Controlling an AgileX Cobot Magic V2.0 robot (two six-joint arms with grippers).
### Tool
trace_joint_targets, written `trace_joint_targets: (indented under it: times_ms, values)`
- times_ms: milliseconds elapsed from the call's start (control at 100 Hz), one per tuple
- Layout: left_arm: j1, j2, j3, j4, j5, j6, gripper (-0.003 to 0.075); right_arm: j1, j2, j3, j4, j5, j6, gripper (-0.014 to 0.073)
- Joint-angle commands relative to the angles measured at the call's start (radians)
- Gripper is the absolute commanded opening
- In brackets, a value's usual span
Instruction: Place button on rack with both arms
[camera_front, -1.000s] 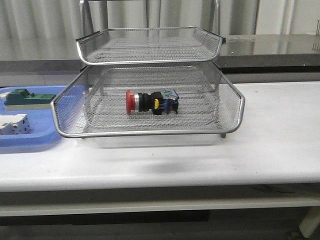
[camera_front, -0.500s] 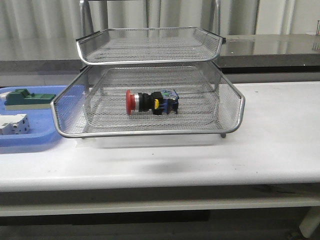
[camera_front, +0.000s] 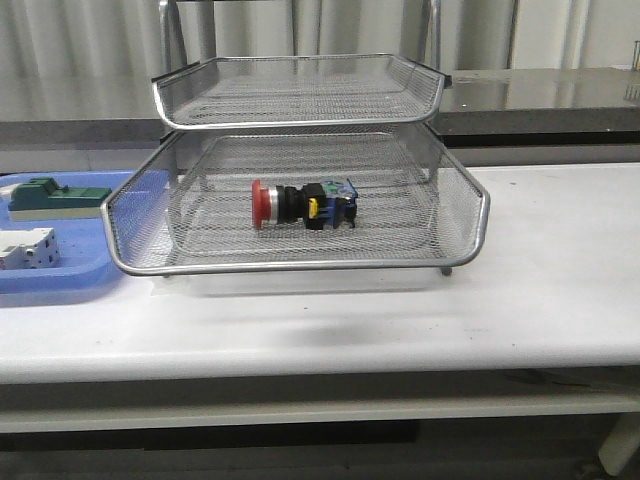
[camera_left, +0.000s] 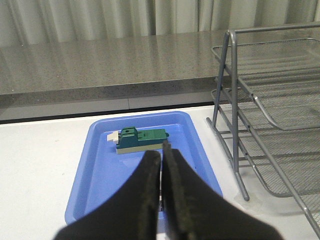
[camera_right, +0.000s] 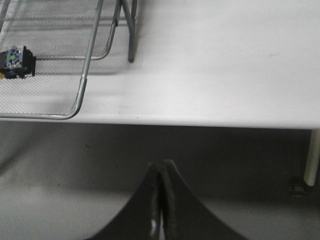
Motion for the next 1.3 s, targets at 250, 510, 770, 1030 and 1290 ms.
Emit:
trace_joint_targets:
  times_ms: [250, 510, 770, 1030, 1290]
  values:
    - [0.002, 0.002, -0.027, -0.012, -0.087, -0.007, 0.0004, 0.096, 0.300, -0.037, 0.198, -0.129, -0.157, -0.0067]
    - [0.002, 0.002, -0.027, -0.012, -0.087, -0.007, 0.0004, 0.257, 0.473, -0.053, 0.199, -0.252, -0.157, -0.0067]
    - [0.002, 0.002, -0.027, -0.012, -0.087, -0.007, 0.0004, 0.369, 0.629, -0.148, 0.193, -0.301, -0.162, -0.0067]
    - [0.002, 0.002, -0.027, -0.012, -0.087, -0.007, 0.0004, 0.454, 0.786, -0.240, 0.192, -0.317, -0.184, -0.0067]
    - [0.002, 0.002, -0.027, -0.012, -0.087, -0.007, 0.0004, 0.535, 0.900, -0.319, 0.191, -0.318, -0.201, -0.0067]
